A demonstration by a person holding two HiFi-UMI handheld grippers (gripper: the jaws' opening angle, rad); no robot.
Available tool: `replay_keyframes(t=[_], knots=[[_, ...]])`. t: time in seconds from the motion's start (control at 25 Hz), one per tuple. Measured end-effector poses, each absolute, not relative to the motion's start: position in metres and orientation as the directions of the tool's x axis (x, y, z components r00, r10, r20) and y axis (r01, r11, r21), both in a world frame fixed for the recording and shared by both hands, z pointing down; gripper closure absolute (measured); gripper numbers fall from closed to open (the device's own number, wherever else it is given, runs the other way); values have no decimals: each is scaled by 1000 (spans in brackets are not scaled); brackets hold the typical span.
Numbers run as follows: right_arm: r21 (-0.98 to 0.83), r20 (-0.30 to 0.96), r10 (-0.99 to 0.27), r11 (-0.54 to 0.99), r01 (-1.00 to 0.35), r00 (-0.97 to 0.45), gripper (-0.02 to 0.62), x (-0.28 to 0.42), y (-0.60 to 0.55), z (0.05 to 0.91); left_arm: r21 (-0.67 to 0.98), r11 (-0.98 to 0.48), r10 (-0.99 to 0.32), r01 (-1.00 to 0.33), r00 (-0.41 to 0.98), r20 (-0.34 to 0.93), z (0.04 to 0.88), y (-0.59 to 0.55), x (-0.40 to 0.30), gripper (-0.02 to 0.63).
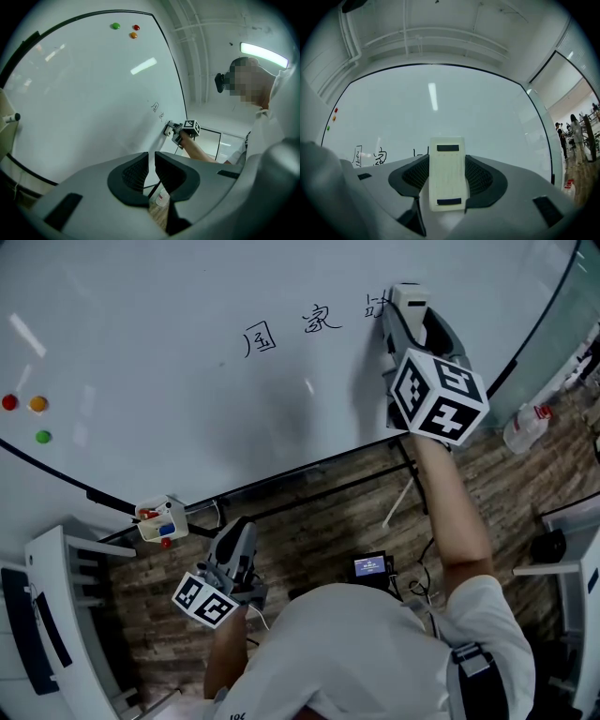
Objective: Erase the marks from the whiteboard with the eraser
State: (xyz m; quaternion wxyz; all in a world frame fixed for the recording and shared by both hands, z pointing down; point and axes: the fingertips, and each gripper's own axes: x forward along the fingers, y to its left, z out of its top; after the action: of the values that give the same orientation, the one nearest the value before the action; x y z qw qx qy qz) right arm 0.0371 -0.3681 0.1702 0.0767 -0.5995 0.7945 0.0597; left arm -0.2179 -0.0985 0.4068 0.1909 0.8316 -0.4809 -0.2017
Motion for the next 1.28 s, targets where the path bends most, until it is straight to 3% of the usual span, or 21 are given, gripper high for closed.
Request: replay_keyframes(t=[1.28], knots=[[23, -190, -928, 323, -946, -321, 342, -50, -334, 180, 521, -463, -879, -717, 445, -169, 414, -74, -264, 574]])
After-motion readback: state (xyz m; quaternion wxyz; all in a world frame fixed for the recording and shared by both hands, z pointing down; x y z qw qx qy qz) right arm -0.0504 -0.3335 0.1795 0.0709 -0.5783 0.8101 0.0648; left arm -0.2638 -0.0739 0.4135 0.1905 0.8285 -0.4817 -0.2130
